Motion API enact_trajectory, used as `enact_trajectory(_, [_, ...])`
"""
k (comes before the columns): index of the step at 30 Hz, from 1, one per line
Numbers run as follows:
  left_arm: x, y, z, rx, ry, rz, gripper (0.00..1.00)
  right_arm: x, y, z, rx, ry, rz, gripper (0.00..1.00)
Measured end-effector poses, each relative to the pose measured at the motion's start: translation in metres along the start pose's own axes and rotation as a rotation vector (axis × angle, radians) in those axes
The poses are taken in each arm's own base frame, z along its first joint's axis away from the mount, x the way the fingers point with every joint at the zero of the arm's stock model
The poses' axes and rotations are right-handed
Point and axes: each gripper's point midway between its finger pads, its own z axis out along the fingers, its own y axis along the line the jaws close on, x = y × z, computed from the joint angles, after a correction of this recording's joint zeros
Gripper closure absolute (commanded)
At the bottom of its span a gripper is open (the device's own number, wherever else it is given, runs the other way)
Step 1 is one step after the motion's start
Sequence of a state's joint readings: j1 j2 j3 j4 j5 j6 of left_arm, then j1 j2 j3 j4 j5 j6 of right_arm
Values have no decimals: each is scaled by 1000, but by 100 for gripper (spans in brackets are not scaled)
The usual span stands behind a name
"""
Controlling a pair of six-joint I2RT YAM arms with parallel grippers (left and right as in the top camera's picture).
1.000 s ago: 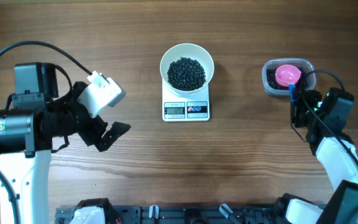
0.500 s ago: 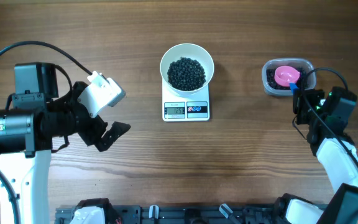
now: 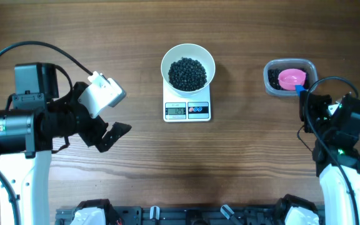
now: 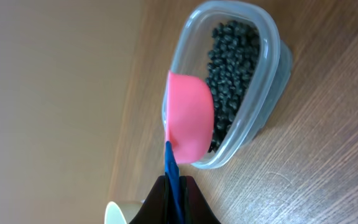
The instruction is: Scoop item into bowl and weigh 150g on scale
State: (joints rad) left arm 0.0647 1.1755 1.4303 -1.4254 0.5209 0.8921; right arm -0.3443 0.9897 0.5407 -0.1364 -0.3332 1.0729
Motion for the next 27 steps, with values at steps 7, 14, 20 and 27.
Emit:
enact_trajectory(7, [0, 0, 0, 0, 0, 0, 0, -15, 52, -43, 57, 21, -236, 95])
enact_trajectory(14, [0, 0, 0, 1, 0, 0, 0, -27, 76, -66, 203, 113, -500, 95])
enact_trajectory(20, [0, 0, 0, 0, 0, 0, 0, -36, 59, -45, 392, 263, -687, 95])
enact_trajectory(27, [0, 0, 0, 0, 0, 0, 0, -38, 68, -4, 477, 312, -1044, 95])
